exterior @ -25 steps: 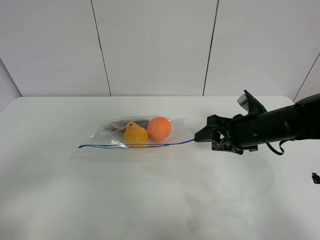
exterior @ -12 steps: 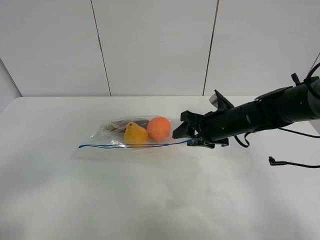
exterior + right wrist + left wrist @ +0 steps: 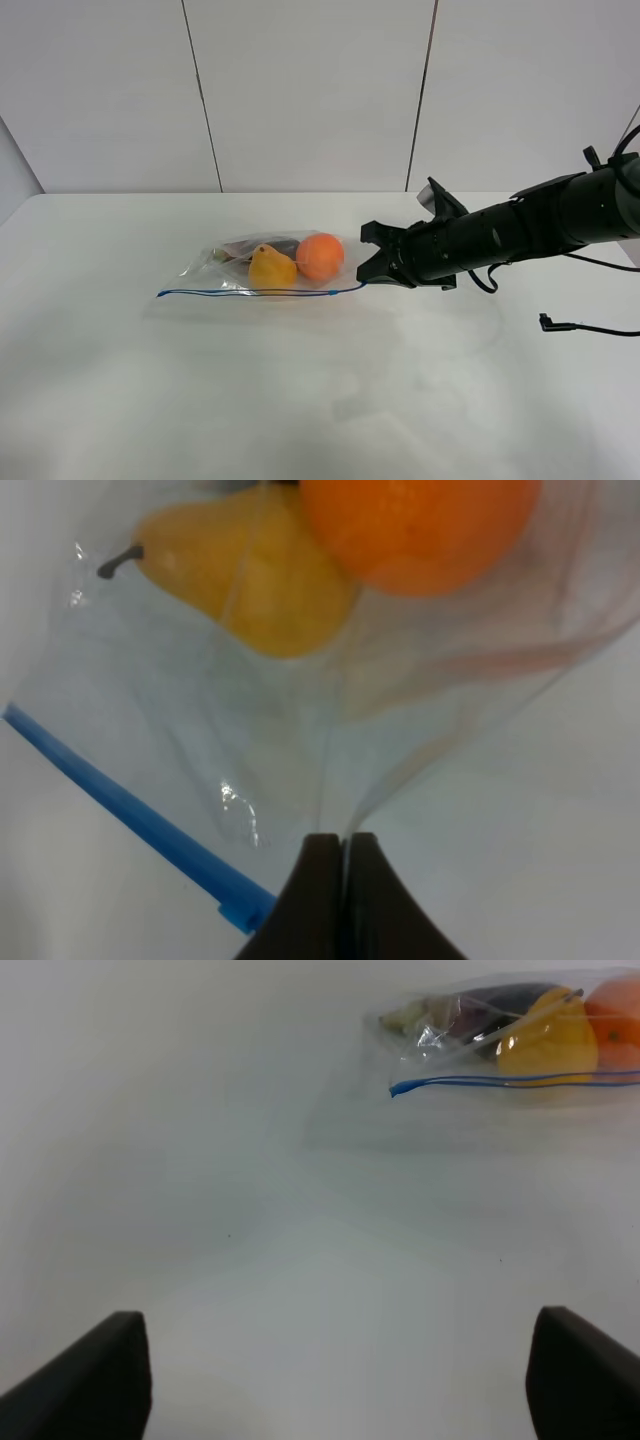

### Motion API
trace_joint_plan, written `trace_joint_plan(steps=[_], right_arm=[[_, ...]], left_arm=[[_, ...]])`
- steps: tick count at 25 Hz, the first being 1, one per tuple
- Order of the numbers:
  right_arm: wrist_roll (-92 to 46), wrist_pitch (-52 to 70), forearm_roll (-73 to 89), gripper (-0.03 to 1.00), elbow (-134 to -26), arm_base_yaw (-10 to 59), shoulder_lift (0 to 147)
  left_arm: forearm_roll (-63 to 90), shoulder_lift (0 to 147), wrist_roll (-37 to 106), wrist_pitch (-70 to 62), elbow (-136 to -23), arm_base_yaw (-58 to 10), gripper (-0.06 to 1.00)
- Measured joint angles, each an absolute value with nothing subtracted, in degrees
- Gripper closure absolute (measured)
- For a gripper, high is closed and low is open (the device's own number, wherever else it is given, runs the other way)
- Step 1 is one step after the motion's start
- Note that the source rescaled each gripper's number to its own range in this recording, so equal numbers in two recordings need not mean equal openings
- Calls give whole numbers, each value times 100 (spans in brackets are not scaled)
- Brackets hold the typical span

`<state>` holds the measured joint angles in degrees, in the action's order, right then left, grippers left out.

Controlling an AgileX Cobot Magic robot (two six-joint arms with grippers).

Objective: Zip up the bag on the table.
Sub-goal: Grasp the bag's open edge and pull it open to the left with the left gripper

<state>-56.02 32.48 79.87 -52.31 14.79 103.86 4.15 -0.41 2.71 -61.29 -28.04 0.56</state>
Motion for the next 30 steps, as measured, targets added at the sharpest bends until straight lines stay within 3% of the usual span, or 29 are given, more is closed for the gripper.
trace_joint_plan(steps=[15,30], right_arm=[[-5530,3547,7709,97,-5231,1479,10386],[-5517,3552,7673,97,-5231,1479,10386]], left_arm=[[474,111,550,-5194,-3010,56,6],[1055,3100,1494,-3309,-3010,62,6]])
